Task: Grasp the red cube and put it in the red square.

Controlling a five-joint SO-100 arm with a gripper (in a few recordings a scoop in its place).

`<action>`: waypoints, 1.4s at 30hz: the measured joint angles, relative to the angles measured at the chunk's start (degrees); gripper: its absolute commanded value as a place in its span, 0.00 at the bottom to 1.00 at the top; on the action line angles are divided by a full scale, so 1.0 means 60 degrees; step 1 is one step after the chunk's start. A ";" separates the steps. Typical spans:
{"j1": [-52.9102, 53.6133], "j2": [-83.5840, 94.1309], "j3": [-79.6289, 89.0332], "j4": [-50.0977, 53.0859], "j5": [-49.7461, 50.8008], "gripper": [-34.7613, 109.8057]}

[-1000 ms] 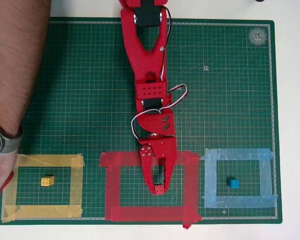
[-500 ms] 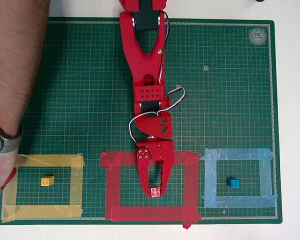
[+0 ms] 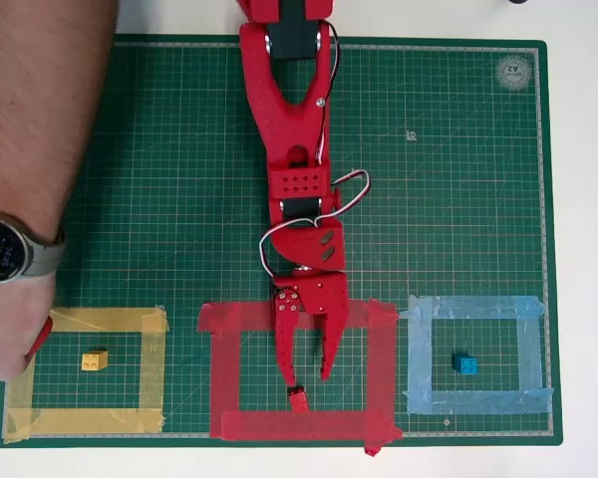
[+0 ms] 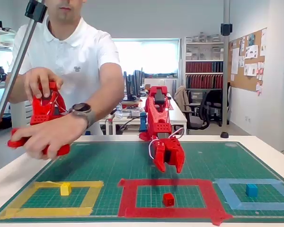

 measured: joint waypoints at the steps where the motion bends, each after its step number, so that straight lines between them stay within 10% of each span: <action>1: -0.0088 0.0103 0.0176 0.0000 0.0000 0.36; 13: -0.1084 0.2959 0.3442 0.0000 -0.0044 0.31; 30: -0.3882 1.1499 1.5161 -0.3589 -0.0132 0.23; 42: -0.6943 1.5000 1.5674 0.0762 -0.0249 0.23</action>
